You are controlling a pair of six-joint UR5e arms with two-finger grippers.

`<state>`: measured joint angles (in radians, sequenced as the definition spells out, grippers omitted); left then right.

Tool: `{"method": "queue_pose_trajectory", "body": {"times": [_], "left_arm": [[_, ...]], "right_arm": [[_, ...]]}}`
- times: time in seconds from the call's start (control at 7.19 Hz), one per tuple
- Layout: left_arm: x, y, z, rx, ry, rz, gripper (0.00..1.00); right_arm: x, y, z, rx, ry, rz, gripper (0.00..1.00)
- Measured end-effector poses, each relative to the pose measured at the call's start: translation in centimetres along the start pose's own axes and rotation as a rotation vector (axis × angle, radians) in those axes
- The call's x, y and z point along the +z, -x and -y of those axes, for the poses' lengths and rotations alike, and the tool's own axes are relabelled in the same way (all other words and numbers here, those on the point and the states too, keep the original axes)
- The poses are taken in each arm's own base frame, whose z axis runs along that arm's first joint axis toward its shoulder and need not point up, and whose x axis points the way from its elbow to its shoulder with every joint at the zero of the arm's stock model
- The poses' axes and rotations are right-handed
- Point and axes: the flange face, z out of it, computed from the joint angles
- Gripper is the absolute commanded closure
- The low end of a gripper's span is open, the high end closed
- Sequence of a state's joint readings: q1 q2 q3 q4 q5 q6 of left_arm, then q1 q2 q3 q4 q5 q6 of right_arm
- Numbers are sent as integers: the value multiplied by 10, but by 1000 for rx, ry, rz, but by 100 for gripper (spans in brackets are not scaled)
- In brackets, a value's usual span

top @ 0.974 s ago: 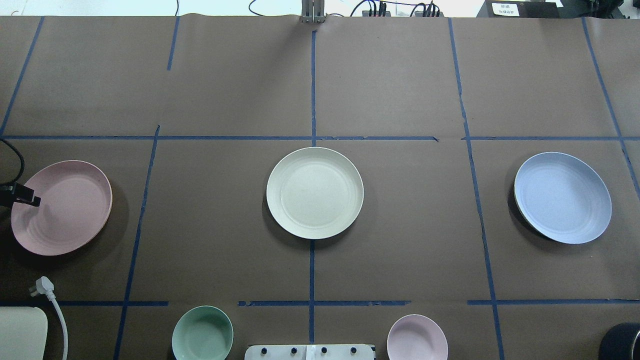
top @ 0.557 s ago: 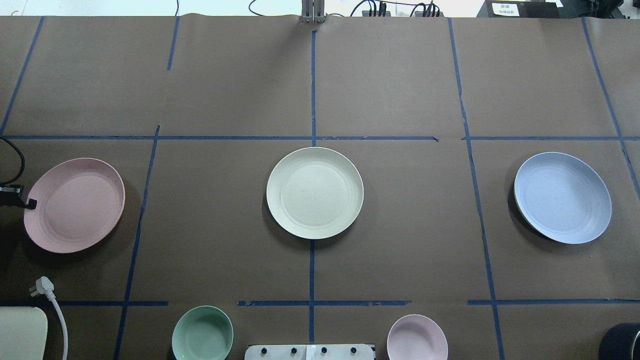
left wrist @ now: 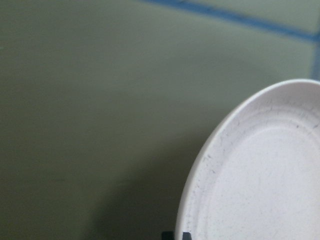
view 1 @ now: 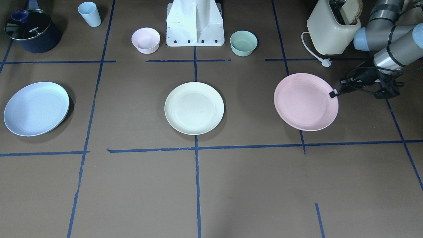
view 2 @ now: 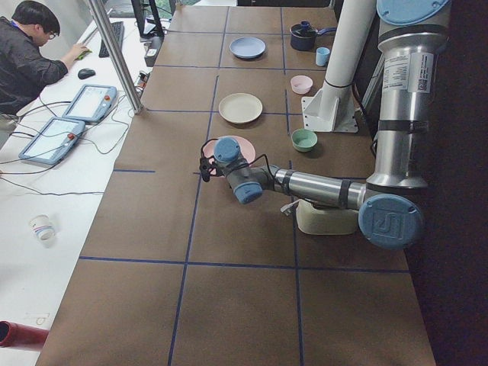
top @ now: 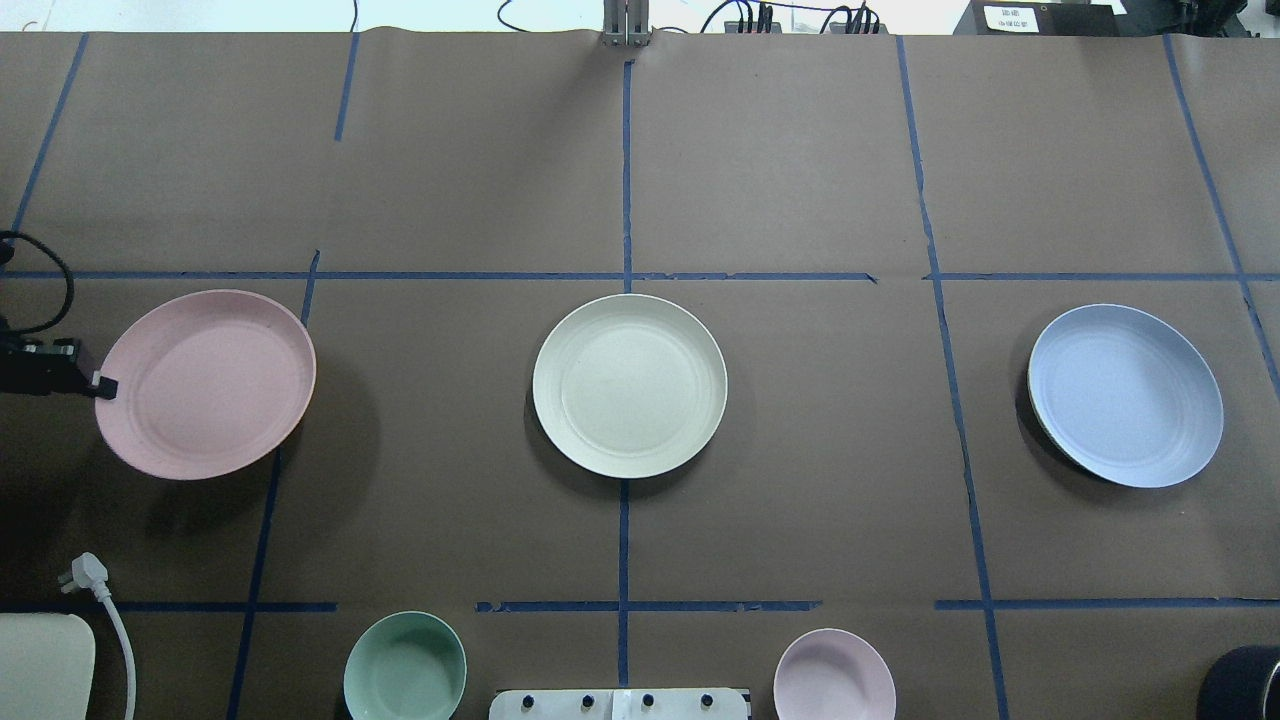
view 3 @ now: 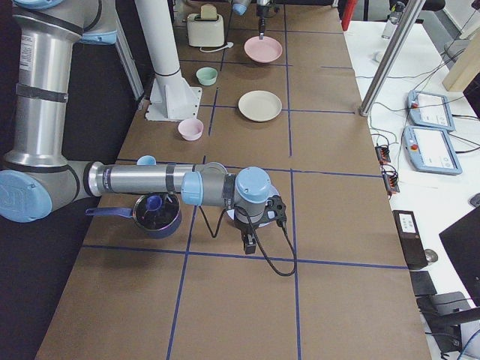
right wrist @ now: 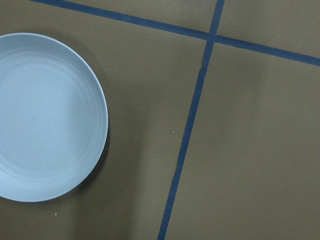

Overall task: Stack three plates with pink and blue
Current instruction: 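Lift the pink plate with the left gripper and carry it over the cream plate, then lower the pink plate onto the cream plate and open the left gripper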

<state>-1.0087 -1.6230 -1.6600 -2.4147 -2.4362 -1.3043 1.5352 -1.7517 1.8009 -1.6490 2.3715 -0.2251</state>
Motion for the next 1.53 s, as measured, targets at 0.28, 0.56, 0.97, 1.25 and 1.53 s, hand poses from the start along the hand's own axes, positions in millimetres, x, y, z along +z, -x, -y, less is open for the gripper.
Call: {"method": "queue_pose_trajectory", "body": {"times": [0.28,0.56,0.97,1.25,1.53], "left_arm": [[37,-117,-9,-40,39,-53,100],[109,-212,-54,-33,13,-21,100],[182,-275,-122,1,-19,60,88],[193,-281,-131,11,-23,70,0],[196,-279,-132,16,-21,79,0]], "right_arm": [[0,0,0,0,0,0,0],[0,0,0,1,0,0,0],[1,-1,0,3,2,0,0],[2,-1,0,3,3,1,0],[2,-1,0,2,4,1,0]]}}
